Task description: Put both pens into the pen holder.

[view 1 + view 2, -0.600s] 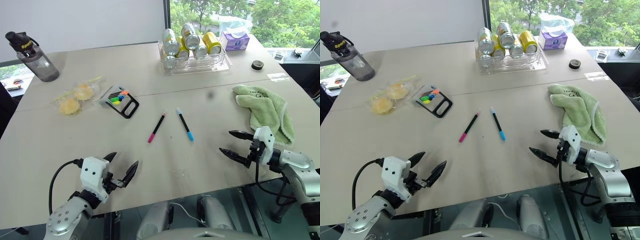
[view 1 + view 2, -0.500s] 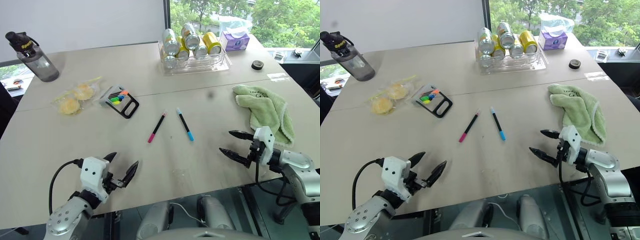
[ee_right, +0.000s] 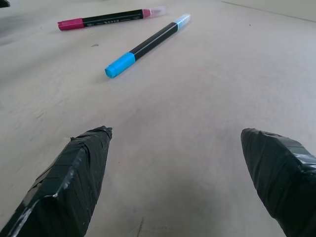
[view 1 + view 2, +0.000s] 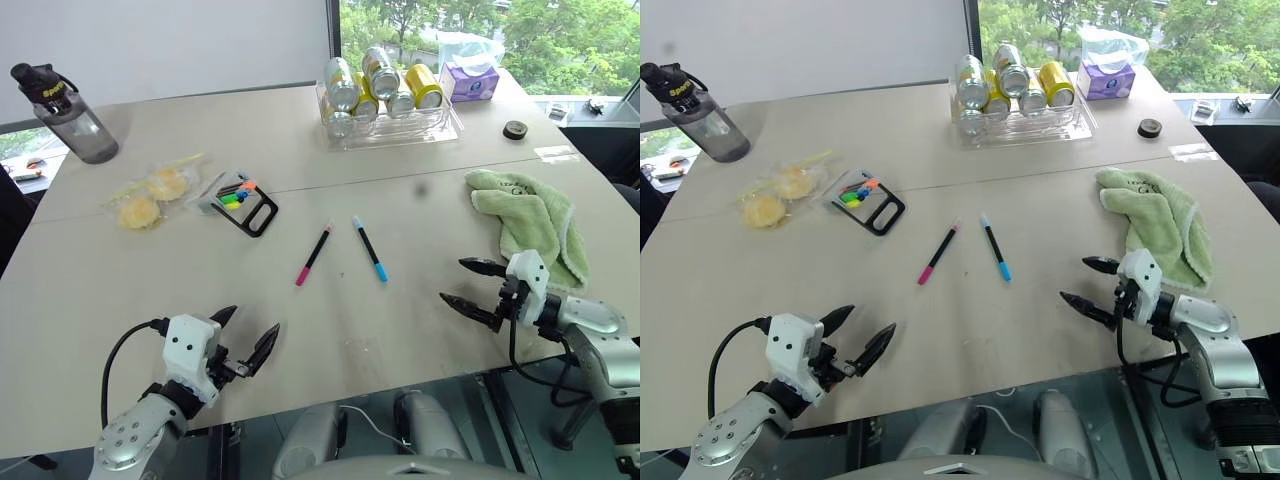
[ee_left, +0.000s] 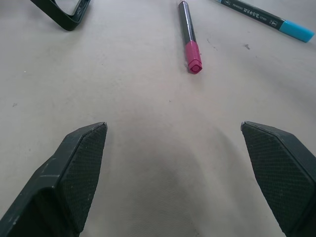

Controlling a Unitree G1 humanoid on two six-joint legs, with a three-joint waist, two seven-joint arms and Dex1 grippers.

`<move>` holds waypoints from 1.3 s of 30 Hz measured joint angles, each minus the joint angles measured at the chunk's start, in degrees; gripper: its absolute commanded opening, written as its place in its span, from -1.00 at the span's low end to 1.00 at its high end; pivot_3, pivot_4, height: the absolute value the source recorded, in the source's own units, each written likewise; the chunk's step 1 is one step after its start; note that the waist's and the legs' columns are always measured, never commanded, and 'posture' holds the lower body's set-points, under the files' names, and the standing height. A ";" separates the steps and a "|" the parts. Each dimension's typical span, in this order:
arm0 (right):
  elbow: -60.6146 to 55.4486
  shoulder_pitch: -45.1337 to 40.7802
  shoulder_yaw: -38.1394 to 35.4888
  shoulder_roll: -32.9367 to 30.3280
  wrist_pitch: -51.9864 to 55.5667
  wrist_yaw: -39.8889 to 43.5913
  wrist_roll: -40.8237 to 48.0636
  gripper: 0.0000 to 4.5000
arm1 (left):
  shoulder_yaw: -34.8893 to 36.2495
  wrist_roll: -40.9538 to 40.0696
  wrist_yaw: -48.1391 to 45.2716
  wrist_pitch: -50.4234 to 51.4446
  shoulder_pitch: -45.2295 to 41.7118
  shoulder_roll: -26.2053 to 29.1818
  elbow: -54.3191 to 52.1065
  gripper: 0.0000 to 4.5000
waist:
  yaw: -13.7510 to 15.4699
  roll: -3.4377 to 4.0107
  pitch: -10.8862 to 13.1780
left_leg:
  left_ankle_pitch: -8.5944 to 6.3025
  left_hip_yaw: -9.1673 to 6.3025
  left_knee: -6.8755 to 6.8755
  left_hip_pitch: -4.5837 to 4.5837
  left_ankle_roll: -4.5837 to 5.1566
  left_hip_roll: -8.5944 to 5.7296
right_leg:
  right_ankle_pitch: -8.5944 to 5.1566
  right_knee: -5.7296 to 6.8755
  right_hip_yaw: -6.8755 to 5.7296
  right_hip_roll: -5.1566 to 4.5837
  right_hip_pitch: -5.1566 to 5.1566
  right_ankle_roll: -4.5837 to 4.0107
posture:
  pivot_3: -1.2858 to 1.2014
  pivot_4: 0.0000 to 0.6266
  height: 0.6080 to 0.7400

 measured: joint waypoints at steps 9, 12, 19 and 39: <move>0.64 -0.30 0.21 0.79 0.19 -0.04 -0.19 0.99 | 0.00 0.09 -0.49 -0.40 0.29 -0.08 0.00 1.00 | -0.01 0.00 0.00 | 0.00 0.00 0.00 0.00 0.00 0.00 | 0.00 0.00 0.01 0.00 0.00 0.00 | 0.03 -0.52 0.99; 0.54 -0.50 0.76 1.30 0.52 -0.78 -0.73 0.99 | 0.07 -0.30 -1.70 -0.68 0.87 0.27 0.00 1.00 | -0.03 0.01 0.00 | 0.00 0.00 0.00 0.00 0.00 0.00 | 0.00 0.00 0.01 0.00 0.00 0.00 | 0.03 -0.52 0.99; -4.87 -7.27 6.19 7.85 6.02 -8.26 -3.30 0.99 | 4.99 -13.50 -12.51 1.50 3.08 7.79 -3.65 1.00 | -0.52 0.18 0.14 | 0.01 0.01 0.00 0.00 -0.02 0.08 | -0.01 0.02 -0.01 0.05 -0.04 -0.02 | 0.03 -0.52 0.99; -17.07 -20.51 26.44 13.08 43.23 -24.82 -17.91 -0.43 | 8.56 -18.63 -14.43 7.85 -0.84 16.14 -6.69 1.00 | -1.13 0.24 0.08 | 0.01 -0.04 -0.20 -0.06 -0.02 0.02 | 0.01 -0.18 -0.16 0.03 -0.12 -0.03 | 0.03 -0.52 0.99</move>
